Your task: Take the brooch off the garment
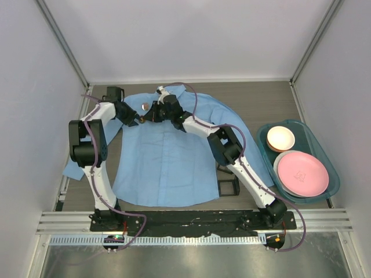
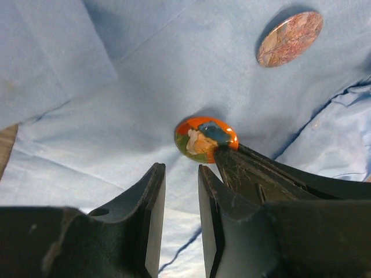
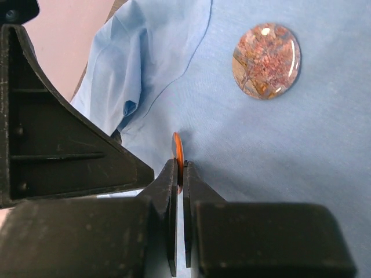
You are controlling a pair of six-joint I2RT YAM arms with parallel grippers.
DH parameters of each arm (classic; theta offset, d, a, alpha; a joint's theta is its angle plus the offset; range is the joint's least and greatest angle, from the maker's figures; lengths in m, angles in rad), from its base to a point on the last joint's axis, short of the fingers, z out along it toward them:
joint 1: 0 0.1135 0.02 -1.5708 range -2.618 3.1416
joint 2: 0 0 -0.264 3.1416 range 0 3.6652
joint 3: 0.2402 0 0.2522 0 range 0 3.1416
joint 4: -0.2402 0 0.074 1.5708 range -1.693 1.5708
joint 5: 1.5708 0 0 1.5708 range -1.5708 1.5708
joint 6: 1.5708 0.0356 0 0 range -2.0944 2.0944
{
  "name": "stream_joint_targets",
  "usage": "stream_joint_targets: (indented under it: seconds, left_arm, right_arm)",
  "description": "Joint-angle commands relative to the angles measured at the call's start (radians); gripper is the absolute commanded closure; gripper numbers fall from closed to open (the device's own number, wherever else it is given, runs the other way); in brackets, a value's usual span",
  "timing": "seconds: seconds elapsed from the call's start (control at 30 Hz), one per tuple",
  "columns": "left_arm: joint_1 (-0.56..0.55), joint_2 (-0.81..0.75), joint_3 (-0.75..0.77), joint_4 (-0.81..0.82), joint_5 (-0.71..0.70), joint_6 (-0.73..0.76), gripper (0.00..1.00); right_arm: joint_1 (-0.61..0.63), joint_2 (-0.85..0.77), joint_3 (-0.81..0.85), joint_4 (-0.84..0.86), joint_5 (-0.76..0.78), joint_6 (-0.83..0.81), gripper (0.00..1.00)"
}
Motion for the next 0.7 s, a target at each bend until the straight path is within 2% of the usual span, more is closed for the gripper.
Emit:
stream_joint_targets:
  seconds: [0.0, 0.3, 0.47, 0.67]
  left_arm:
    - [0.001, -0.099, -0.047, 0.093, -0.005, -0.114, 0.66]
    - [0.01, -0.218, -0.2, 0.224, -0.037, -0.376, 0.52]
    - [0.015, -0.153, -0.127, 0.108, -0.043, -0.455, 0.51]
    - [0.019, -0.057, 0.013, 0.014, -0.02, -0.46, 0.51]
  right_arm:
    - [0.011, -0.109, 0.0, -0.044, 0.059, -0.18, 0.99]
    - [0.048, -0.146, -0.012, -0.141, 0.156, -0.421, 0.99]
    - [0.06, -0.157, -0.03, -0.147, 0.164, -0.472, 0.99]
    - [0.068, -0.166, -0.049, -0.138, 0.159, -0.484, 0.99]
